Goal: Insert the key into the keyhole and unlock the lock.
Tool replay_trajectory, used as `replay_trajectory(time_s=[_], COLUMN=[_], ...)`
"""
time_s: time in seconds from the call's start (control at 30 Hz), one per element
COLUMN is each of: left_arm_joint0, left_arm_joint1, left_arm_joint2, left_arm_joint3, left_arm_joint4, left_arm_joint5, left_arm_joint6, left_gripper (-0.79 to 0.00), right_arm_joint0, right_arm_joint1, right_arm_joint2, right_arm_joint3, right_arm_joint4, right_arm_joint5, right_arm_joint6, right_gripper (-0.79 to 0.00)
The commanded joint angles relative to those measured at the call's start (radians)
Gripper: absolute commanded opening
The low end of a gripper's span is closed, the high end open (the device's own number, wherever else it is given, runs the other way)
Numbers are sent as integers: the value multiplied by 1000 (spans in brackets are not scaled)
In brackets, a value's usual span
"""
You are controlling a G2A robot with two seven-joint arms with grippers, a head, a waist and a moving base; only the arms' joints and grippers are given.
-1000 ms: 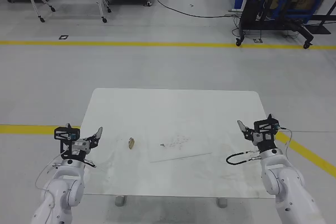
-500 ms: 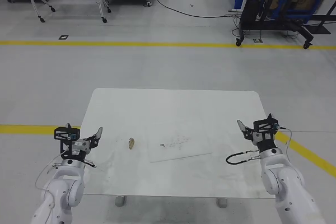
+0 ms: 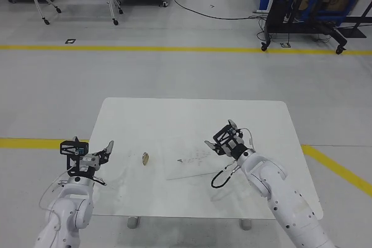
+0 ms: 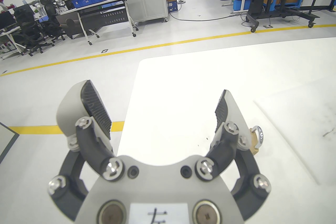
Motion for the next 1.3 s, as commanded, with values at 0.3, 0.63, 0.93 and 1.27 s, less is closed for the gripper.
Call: replay_trajectory(time_s=[0.3,0.63,0.93,1.27], left_arm_joint0=[0,0,0,0], left_arm_joint1=[0,0,0,0], left_arm_joint2=[0,0,0,0], left_arm_joint3=[0,0,0,0], left_arm_joint4=[0,0,0,0], left_arm_joint5=[0,0,0,0], left_arm_joint6=[0,0,0,0], left_gripper=[0,0,0,0], right_arm_joint0=[0,263,466,561], right_arm_joint1=[0,-53,-123,-186], right_arm_joint2=[-3,-258,-427,-518], right_arm_joint3=[3,288,604,758], right_arm_joint4=[-3,23,117,111], right_arm_joint5=[-9,-343,-599,-532], right_arm_joint6=[1,-15,-97,-66], right_gripper=[0,0,0,-471])
